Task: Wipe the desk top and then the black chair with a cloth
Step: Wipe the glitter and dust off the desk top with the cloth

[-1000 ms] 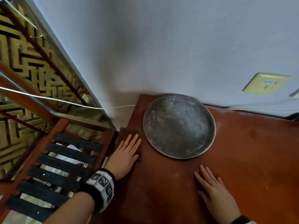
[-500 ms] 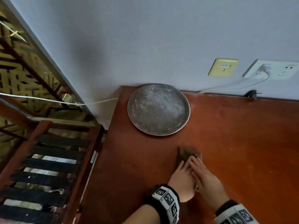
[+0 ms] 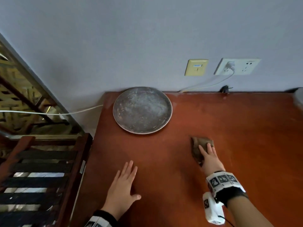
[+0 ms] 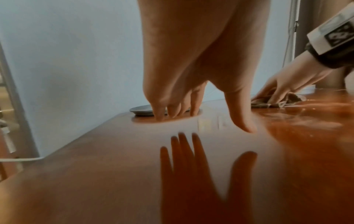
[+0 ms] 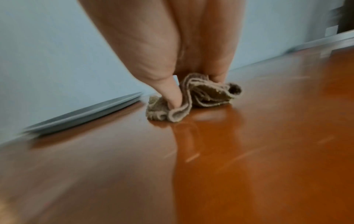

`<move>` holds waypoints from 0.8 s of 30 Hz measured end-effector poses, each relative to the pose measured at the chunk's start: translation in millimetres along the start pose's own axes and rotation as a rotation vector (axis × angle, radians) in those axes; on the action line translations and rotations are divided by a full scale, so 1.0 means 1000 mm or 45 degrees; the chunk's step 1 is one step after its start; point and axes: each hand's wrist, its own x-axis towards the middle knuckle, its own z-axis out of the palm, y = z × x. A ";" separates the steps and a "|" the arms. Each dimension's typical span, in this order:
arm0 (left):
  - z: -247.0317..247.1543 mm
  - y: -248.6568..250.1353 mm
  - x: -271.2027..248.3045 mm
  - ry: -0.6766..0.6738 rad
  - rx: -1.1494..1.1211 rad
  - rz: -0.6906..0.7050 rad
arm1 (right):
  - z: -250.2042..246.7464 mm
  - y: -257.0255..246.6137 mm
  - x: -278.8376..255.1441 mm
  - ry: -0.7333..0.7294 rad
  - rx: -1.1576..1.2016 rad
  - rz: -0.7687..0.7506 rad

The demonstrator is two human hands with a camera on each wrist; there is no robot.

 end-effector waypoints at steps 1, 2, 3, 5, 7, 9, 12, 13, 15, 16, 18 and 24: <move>0.004 -0.001 -0.003 0.001 0.002 -0.006 | -0.004 0.016 -0.001 -0.024 -0.022 0.067; 0.008 -0.003 -0.007 -0.002 0.003 -0.007 | -0.006 0.025 -0.006 -0.068 -0.069 0.114; 0.012 -0.003 -0.011 -0.011 0.002 -0.004 | -0.002 0.028 -0.013 -0.090 -0.097 0.119; 0.019 -0.004 -0.018 -0.012 0.000 -0.007 | 0.017 0.007 -0.036 -0.125 -0.029 0.055; 0.020 -0.003 -0.024 0.006 0.005 -0.013 | 0.046 -0.036 -0.072 -0.167 -0.086 -0.215; 0.019 -0.001 -0.028 0.020 0.038 -0.012 | 0.070 -0.072 -0.109 -0.119 -0.077 -0.483; 0.018 0.001 -0.035 0.027 0.082 -0.013 | 0.076 -0.063 -0.115 -0.021 -0.065 -0.637; 0.018 0.000 -0.038 0.034 0.086 -0.008 | 0.071 -0.040 -0.108 -0.021 -0.020 -0.541; 0.020 -0.003 -0.046 0.058 0.088 0.000 | 0.056 0.011 -0.093 0.206 0.061 -0.303; 0.022 -0.005 -0.050 0.075 0.082 0.007 | 0.049 0.037 -0.089 0.214 0.065 -0.129; 0.026 -0.007 -0.056 0.108 0.058 0.017 | 0.041 0.074 -0.084 0.081 0.041 0.081; 0.040 0.023 -0.061 0.116 0.139 0.161 | 0.072 -0.016 -0.141 0.206 0.024 -0.391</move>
